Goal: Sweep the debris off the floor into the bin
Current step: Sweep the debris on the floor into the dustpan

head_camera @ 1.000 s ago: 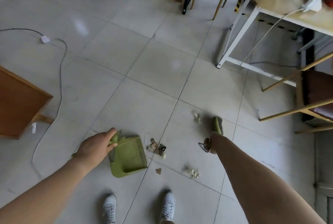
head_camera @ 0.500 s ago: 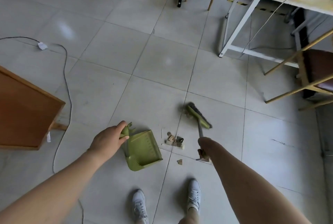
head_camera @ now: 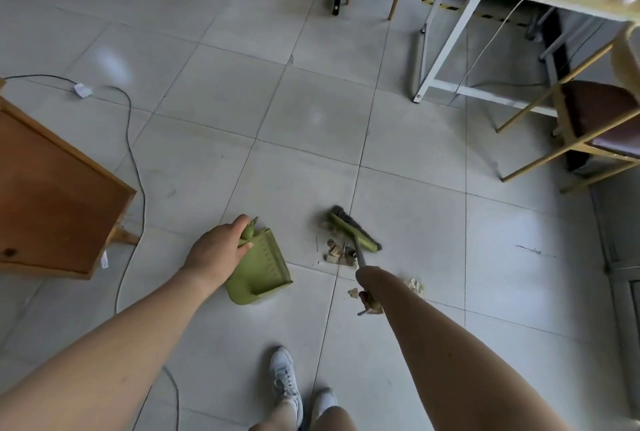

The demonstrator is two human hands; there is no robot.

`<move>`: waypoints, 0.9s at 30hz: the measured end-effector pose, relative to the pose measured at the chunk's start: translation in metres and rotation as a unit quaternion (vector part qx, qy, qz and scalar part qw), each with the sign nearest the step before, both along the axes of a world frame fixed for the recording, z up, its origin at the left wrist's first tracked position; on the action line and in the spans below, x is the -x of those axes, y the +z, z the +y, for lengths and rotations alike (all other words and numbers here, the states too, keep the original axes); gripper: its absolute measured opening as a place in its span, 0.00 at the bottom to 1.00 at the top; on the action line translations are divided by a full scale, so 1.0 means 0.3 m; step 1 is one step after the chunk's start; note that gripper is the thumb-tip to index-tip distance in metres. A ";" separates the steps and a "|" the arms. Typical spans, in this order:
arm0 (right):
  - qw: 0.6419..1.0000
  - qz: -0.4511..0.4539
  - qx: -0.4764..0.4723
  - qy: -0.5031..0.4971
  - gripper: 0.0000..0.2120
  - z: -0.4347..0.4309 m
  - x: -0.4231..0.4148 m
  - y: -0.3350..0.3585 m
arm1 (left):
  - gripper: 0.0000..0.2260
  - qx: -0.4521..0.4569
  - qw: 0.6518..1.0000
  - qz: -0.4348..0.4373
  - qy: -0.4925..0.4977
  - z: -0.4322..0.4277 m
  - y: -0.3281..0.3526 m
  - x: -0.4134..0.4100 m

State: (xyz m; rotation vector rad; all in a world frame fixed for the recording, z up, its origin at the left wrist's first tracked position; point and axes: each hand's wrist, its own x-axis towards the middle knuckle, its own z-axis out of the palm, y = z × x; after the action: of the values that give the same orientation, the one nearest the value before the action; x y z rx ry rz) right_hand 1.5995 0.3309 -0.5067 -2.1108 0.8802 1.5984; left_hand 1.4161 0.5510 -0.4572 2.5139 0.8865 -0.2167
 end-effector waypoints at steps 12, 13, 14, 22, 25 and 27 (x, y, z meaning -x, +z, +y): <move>0.993 -0.101 -0.058 -0.024 0.15 -0.316 0.154 0.033 | 0.10 -0.054 0.998 -0.018 -0.012 -0.329 0.015 0.150; 0.990 -0.117 -0.064 -0.038 0.15 -0.340 0.158 0.044 | 0.11 -0.055 0.998 -0.018 -0.016 -0.360 0.020 0.155; 0.987 -0.135 -0.074 -0.043 0.15 -0.358 0.165 0.061 | 0.11 -0.055 0.998 -0.018 -0.017 -0.388 0.027 0.159; 0.973 -0.172 -0.069 -0.137 0.16 -0.536 0.074 0.146 | 0.10 -0.053 0.998 -0.033 -0.012 -0.525 0.057 0.187; 0.971 -0.168 -0.063 -0.155 0.14 -0.621 0.053 0.146 | 0.10 -0.050 0.998 -0.036 -0.020 -0.565 0.048 0.179; 0.973 -0.170 -0.051 -0.149 0.13 -0.666 0.050 0.142 | 0.10 -0.045 0.998 -0.037 -0.025 -0.587 0.040 0.170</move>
State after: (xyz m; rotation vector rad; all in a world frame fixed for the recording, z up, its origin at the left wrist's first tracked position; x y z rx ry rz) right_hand 1.5846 0.1310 -0.4642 -1.9876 0.9192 1.0697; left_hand 1.3651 0.3750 -0.4451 2.6108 0.8204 -0.1002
